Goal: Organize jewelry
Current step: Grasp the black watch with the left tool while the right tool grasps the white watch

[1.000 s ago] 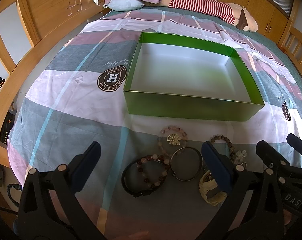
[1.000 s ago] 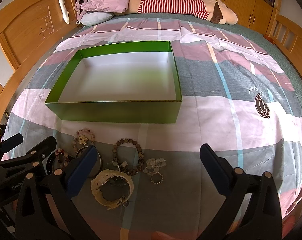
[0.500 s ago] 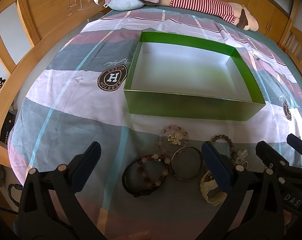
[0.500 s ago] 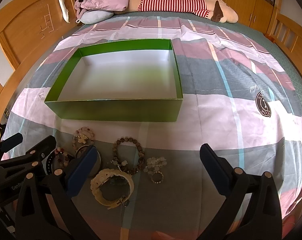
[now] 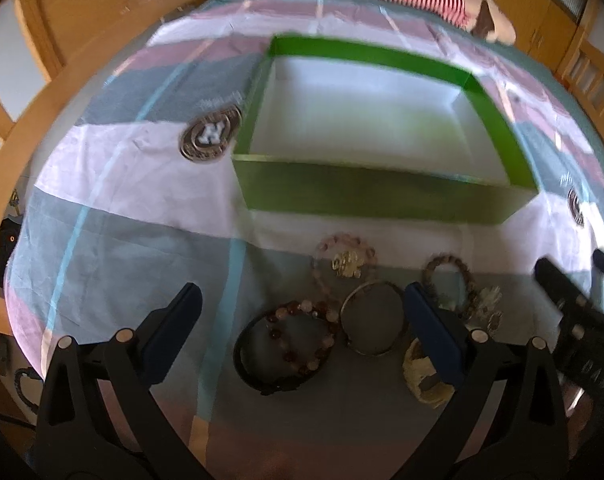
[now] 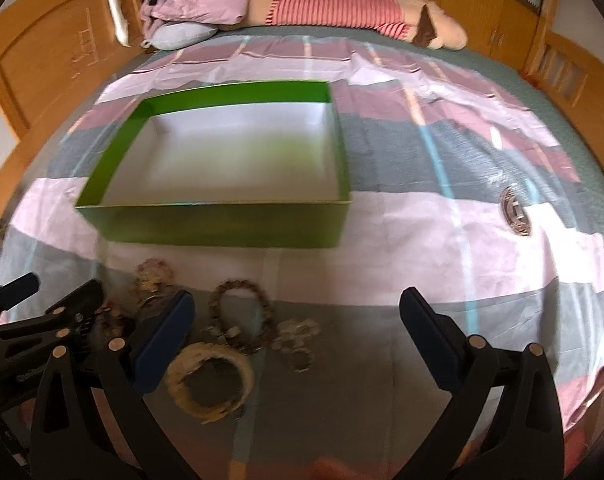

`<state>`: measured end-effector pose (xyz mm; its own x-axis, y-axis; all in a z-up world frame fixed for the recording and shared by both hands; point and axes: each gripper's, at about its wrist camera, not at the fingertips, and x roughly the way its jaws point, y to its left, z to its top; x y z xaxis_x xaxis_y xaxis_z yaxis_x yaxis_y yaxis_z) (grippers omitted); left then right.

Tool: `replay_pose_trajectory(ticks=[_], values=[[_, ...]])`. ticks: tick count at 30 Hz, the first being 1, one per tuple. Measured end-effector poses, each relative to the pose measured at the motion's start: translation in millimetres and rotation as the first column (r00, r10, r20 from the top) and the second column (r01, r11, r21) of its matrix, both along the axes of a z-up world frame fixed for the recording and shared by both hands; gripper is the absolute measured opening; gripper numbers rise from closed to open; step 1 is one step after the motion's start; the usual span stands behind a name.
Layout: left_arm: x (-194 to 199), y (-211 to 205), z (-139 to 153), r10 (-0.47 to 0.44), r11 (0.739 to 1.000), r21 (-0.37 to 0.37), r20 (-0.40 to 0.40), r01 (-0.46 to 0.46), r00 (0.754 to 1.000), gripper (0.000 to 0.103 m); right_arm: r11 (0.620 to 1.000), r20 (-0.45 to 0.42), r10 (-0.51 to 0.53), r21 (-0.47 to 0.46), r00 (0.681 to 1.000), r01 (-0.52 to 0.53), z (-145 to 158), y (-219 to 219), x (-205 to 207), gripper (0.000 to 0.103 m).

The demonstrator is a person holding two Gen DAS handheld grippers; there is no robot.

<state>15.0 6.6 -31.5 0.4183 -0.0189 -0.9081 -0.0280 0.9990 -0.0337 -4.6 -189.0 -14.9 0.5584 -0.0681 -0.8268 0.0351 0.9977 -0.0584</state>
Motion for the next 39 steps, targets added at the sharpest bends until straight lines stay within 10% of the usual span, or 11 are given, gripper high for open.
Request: replay_pose_trajectory(ticks=[5, 9, 13, 21, 28, 33, 39], values=[[8.2, 2.7, -11.9, -0.044, 0.998, -0.042, -0.062, 0.041, 0.997, 0.073, 0.999, -0.064, -0.021, -0.044, 0.998, 0.018, -13.4, -8.3, 8.9, 0.101], [15.8, 14.3, -13.2, -0.058, 0.995, -0.087, -0.092, 0.050, 0.994, 0.073, 1.000, -0.141, 0.021, 0.018, 0.990, -0.018, -26.2, -7.7, 11.3, 0.074], [23.3, 36.1, -17.9, -0.028, 0.986, -0.166, -0.136, 0.005, 0.990, 0.075, 0.996, -0.188, 0.084, 0.038, 0.979, -0.079, -40.0, 4.6, 10.8, 0.069], [22.6, 33.9, -26.6, -0.056, 0.990, -0.135, -0.159, 0.035, 0.986, 0.079, 0.995, -0.281, 0.084, 0.071, 0.956, -0.066, -67.8, 5.1, 19.7, 0.001], [23.3, 34.8, -30.2, -0.095, 0.990, -0.118, -0.217, 0.070, 0.972, 0.074, 0.996, -0.212, 0.068, 0.078, 0.975, -0.053, -46.4, -5.2, 24.0, 0.001], [15.7, 52.3, -7.1, -0.145, 0.986, -0.112, -0.179, 0.127, 0.973, 0.074, 0.976, -0.237, 0.189, 0.151, 0.953, -0.156, -29.3, 6.7, 14.1, 0.039], [18.0, 51.6, -31.8, -0.162, 0.986, -0.078, -0.274, 0.146, 0.948, 0.065, 0.957, -0.265, 0.288, 0.115, 0.920, -0.266, -33.1, 21.1, 6.0, 0.040]])
